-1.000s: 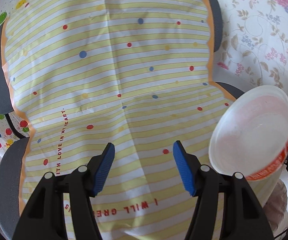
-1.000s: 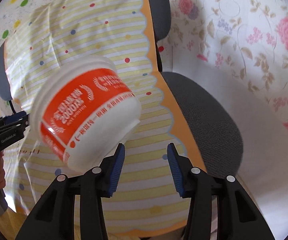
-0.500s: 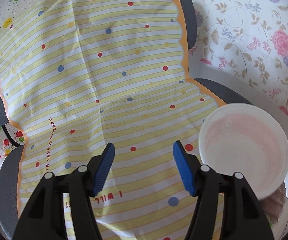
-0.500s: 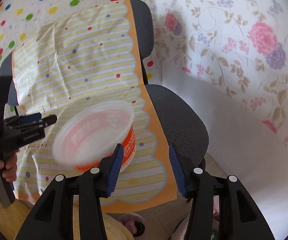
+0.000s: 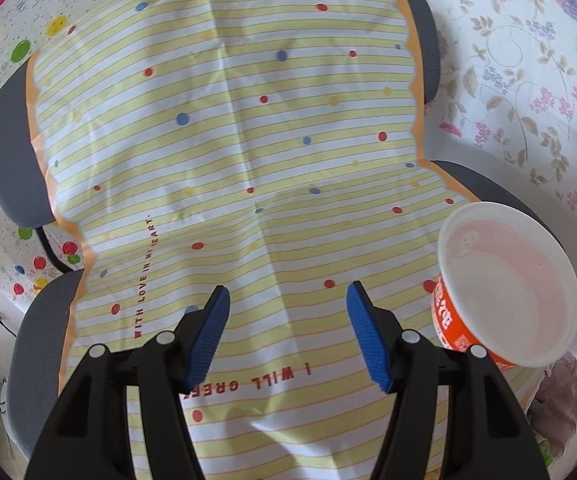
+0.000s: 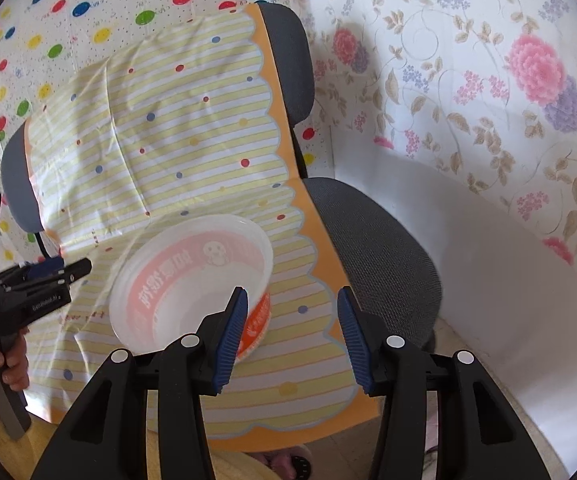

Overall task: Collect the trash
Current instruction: 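Lift the tub off the chair and carry it over the pink bin with the right tool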

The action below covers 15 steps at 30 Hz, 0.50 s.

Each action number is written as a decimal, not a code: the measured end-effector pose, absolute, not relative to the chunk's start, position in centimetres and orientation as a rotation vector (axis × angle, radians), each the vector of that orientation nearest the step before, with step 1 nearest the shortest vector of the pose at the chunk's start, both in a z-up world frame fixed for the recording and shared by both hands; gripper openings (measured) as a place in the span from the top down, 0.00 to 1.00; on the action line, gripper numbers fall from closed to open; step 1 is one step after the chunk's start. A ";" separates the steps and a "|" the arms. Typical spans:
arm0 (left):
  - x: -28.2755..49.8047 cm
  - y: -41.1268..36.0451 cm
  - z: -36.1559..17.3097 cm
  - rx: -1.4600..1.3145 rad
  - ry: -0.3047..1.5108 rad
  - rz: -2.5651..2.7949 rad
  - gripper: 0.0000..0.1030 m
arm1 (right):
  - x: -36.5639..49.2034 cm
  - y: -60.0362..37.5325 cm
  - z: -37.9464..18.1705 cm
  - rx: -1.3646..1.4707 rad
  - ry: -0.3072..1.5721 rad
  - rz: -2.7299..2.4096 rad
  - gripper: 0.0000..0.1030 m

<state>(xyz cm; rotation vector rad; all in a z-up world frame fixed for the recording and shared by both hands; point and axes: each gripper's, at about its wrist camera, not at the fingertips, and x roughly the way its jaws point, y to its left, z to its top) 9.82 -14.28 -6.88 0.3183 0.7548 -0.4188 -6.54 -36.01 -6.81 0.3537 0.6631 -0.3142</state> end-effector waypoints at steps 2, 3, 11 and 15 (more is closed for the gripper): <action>9.6 -14.1 -7.0 0.310 0.762 -0.421 0.42 | -5.4 -36.3 -7.3 0.391 0.672 -0.291 0.61; 9.5 -14.0 -7.0 0.309 0.763 -0.424 0.42 | -4.8 -36.5 -7.6 0.409 0.680 -0.287 0.63; 8.3 -14.9 -7.6 0.331 0.755 -0.462 0.42 | -3.4 -34.7 -8.5 0.411 0.714 -0.281 0.84; 7.6 -15.3 -7.5 0.327 0.750 -0.480 0.42 | -5.1 -34.0 -7.6 0.400 0.680 -0.286 0.94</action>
